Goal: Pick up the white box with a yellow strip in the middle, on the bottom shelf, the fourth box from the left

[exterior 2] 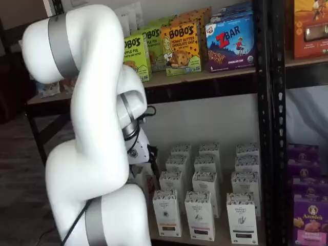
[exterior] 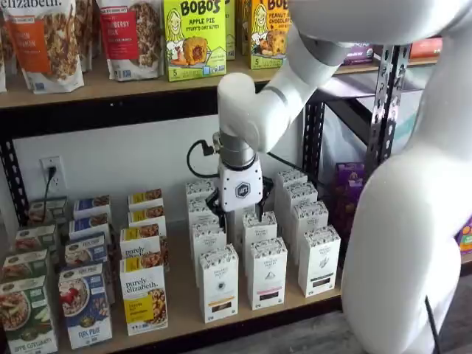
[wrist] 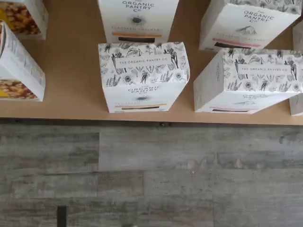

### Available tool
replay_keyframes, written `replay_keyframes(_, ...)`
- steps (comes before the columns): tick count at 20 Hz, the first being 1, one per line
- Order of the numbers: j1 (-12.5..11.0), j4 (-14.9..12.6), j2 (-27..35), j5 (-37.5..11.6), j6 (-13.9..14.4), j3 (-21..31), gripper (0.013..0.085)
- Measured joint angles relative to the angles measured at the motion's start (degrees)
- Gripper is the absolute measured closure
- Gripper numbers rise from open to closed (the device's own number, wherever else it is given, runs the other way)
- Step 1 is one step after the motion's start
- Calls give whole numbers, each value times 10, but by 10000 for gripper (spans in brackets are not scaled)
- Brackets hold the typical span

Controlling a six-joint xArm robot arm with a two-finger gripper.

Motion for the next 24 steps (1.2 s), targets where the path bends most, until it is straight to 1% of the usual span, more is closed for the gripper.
replay_keyframes(2, -6, 7, 25, -18, -11, -6, 130)
replay_keyframes(4, -11, 26, 49, -33, -31, -13, 130)
replay_keyframes(6, -15, 51, 79, -50, -55, -23, 130)
replay_keyframes(9, -21, 68, 121, -85, -74, -37, 130)
replay_keyframes(11, -24, 75, 147, -94, -82, -52, 130)
replay_keyframes(12, -25, 68, 165, -93, -77, -65, 130)
replay_keyframes(16, -29, 67, 213, -90, -80, -99, 130)
replay_keyframes(19, -36, 51, 242, -91, -72, -118, 130)
replay_keyframes(24, -45, 51, 275, -102, -80, -136, 130)
